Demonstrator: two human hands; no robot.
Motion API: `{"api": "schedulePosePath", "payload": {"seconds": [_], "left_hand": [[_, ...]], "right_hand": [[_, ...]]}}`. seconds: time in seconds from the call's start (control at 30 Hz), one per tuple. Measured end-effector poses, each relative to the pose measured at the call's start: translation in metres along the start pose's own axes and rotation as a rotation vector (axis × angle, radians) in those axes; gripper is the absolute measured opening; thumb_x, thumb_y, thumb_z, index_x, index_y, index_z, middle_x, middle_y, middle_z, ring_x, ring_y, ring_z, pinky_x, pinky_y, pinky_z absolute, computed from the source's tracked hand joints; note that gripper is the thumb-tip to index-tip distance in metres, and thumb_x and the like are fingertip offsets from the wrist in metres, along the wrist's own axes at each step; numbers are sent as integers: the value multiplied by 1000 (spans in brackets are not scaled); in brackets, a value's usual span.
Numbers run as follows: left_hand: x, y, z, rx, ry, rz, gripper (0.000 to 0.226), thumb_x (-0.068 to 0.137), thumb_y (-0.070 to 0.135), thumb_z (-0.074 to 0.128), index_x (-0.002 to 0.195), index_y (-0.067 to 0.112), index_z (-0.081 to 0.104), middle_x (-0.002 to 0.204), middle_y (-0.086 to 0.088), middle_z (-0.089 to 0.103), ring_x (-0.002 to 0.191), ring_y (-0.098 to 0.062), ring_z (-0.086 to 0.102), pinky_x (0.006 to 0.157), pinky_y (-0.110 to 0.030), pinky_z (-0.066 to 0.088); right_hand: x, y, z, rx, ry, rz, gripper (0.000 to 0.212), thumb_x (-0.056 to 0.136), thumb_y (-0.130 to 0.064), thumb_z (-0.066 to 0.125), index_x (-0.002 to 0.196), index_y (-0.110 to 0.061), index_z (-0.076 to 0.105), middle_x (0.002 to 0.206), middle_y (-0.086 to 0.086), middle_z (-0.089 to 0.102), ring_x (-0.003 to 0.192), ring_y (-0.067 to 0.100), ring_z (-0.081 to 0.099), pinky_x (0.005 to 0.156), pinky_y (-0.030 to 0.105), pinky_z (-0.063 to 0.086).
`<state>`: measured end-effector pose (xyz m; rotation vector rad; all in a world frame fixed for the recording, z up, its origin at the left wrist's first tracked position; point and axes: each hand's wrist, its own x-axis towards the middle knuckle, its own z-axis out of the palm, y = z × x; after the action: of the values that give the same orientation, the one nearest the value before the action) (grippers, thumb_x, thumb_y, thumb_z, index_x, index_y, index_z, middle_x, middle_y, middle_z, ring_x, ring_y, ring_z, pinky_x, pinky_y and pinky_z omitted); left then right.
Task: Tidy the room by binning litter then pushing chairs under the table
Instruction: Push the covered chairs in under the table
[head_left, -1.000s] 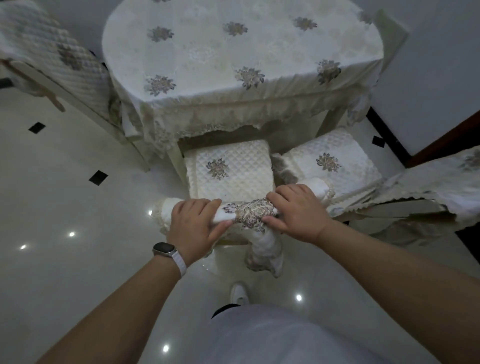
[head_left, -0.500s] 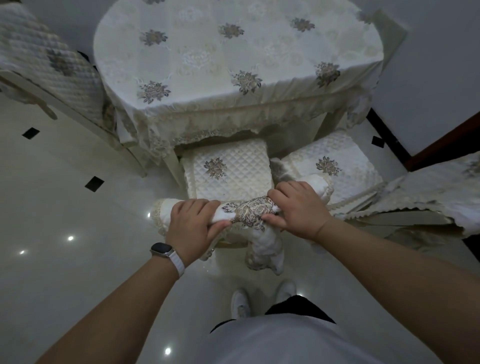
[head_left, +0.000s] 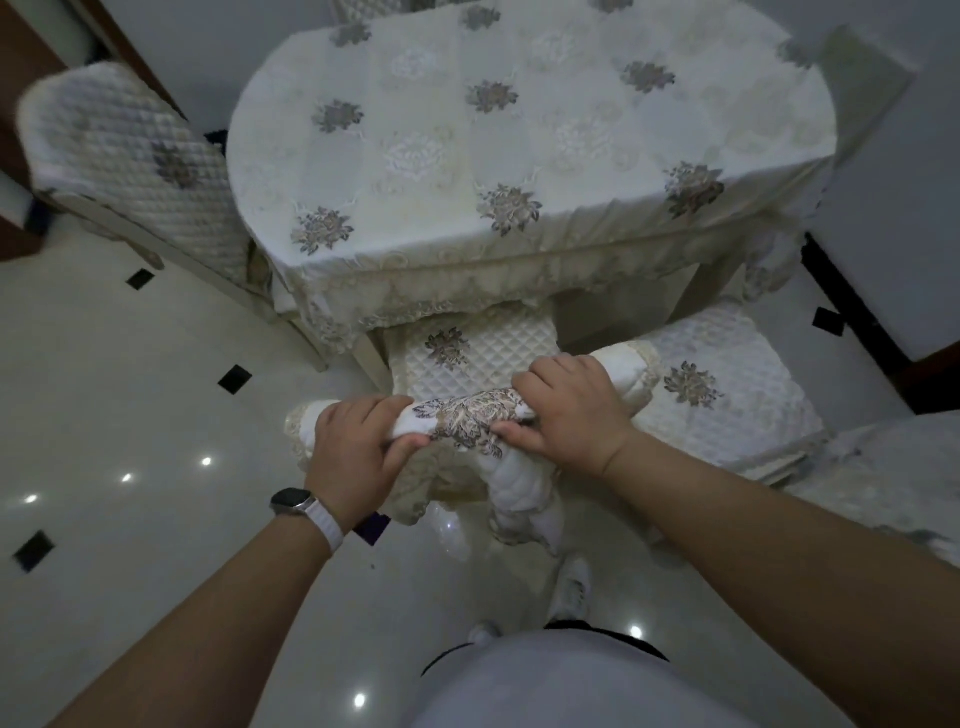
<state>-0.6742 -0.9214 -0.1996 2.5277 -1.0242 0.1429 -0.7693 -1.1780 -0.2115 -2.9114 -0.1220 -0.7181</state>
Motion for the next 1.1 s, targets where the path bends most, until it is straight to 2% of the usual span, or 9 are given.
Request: {"api": "schedulePosePath", "payload": {"seconds": [0.07, 0.13, 0.27, 0.4, 0.5, 0.63, 0.77, 1.0, 1.1], "left_hand": [[12, 1, -2, 9, 3, -35, 56, 91, 60, 41, 110, 14, 66, 97, -5, 65, 90, -26, 56, 85, -44, 39], [18, -4, -3, 21, -24, -59, 48, 88, 51, 45, 111, 14, 65, 100, -5, 65, 91, -28, 57, 86, -45, 40], [11, -9, 9, 46, -123, -67, 54, 89, 60, 42, 114, 17, 64, 103, -2, 64, 95, -26, 57, 87, -43, 40], [14, -7, 24, 47, -105, -112, 52, 91, 55, 43, 114, 15, 66, 106, -3, 66, 96, -27, 58, 90, -41, 39], [35, -10, 20, 42, -78, -91, 66, 94, 68, 28, 112, 16, 66, 104, -3, 66, 95, -25, 57, 88, -39, 37], [56, -16, 19, 1, -22, -78, 55, 91, 59, 41, 111, 14, 65, 100, -5, 64, 93, -28, 56, 87, -39, 34], [71, -24, 21, -33, 40, 0, 57, 95, 66, 27, 109, 20, 57, 94, -3, 59, 90, -17, 44, 84, -32, 26], [86, -26, 25, -45, 60, 37, 58, 95, 66, 29, 107, 18, 60, 93, -1, 58, 88, -17, 43, 82, -30, 24], [85, -24, 30, -46, 47, 43, 62, 96, 67, 29, 107, 17, 63, 94, -1, 59, 88, -18, 45, 83, -32, 27]], "right_hand": [[13, 7, 1, 8, 14, -11, 57, 89, -67, 42, 82, -14, 61, 77, 3, 55, 69, 24, 50, 63, 35, 39], [20, 11, 3, 19, 32, -26, 59, 91, -67, 39, 82, -13, 61, 77, 3, 55, 69, 23, 50, 61, 34, 39], [14, 20, 19, 59, 31, -91, 56, 89, -66, 44, 80, -14, 60, 76, 3, 54, 68, 23, 50, 60, 33, 39], [16, 32, 33, 60, 51, -121, 51, 85, -65, 54, 79, -14, 60, 76, 2, 54, 68, 22, 51, 61, 33, 39], [35, 43, 34, 54, 64, -135, 52, 86, -64, 51, 80, -13, 61, 76, 3, 55, 67, 23, 51, 61, 33, 39], [56, 53, 35, 52, 61, -146, 54, 88, -64, 48, 79, -12, 61, 76, 4, 54, 67, 23, 50, 62, 33, 38], [68, 61, 37, 35, 62, -140, 55, 88, -64, 47, 79, -11, 61, 77, 5, 55, 68, 24, 50, 63, 33, 36], [79, 73, 34, 20, 52, -152, 57, 90, -64, 43, 80, -11, 61, 78, 5, 54, 69, 24, 49, 63, 33, 35], [75, 77, 34, 20, 19, -163, 62, 93, -66, 36, 82, -10, 61, 78, 6, 53, 70, 25, 49, 64, 34, 37]]}}
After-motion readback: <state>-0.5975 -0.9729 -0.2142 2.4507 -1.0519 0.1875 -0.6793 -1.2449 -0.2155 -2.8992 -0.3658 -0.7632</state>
